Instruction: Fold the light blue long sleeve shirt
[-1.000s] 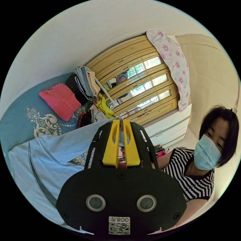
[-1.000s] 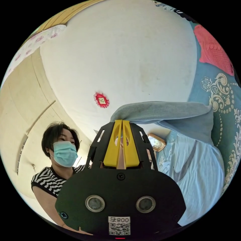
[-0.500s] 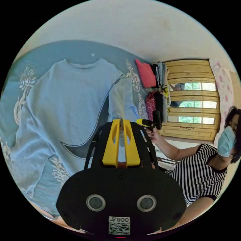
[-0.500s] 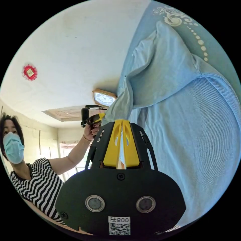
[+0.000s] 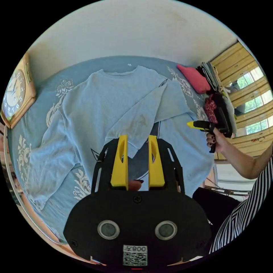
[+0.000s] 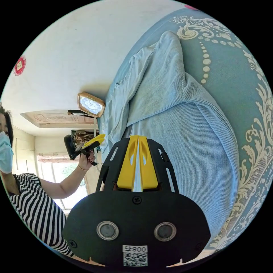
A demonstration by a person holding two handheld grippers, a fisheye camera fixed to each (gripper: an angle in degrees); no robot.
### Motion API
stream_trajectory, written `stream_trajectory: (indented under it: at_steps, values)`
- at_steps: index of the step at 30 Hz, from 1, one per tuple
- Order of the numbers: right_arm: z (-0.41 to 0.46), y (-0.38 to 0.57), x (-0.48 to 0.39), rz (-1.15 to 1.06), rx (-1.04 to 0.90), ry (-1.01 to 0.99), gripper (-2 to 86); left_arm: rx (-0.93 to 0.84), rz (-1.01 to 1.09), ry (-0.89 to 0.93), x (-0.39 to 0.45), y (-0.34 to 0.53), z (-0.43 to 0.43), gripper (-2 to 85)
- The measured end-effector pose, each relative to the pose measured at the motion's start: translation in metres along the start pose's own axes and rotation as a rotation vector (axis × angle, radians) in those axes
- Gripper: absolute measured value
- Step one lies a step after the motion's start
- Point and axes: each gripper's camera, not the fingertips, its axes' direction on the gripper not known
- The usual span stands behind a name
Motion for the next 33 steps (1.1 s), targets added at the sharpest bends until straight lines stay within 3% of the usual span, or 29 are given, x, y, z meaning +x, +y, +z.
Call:
stream_trajectory:
  at_steps: [4,6,8,11,17,21,26,33]
  values:
    - [0.013,-0.008,-0.028,-0.068,-0.006,0.068,1.2,-0.233,0.189,-0.312,0.018,-0.019,0.045,6.5]
    - [0.015,-0.011,-0.042,-0.108,-0.001,0.12,2.1,-0.221,0.17,-0.249,0.013,-0.026,0.04,4.7]
    - [0.013,-0.014,-0.06,-0.171,0.016,0.222,3.4,-0.091,0.017,-0.032,-0.011,-0.036,0.009,3.9]
    - [0.008,-0.019,-0.078,-0.228,0.048,0.346,4.9,0.042,-0.191,0.11,-0.06,-0.047,-0.021,4.1]
    - [0.003,-0.025,-0.098,-0.257,0.078,0.543,7.2,0.055,-0.494,0.048,-0.14,-0.057,-0.011,7.6]
    - [0.005,-0.025,-0.108,-0.287,0.087,0.629,8.0,0.101,-0.316,0.181,-0.106,-0.092,0.005,9.4]
    - [0.016,-0.031,-0.123,-0.363,0.065,0.751,8.2,0.035,0.084,0.288,-0.027,-0.193,0.06,11.6]
    - [0.043,-0.038,-0.139,-0.527,0.0,0.918,6.7,0.011,0.259,0.306,0.024,-0.303,0.115,10.9]
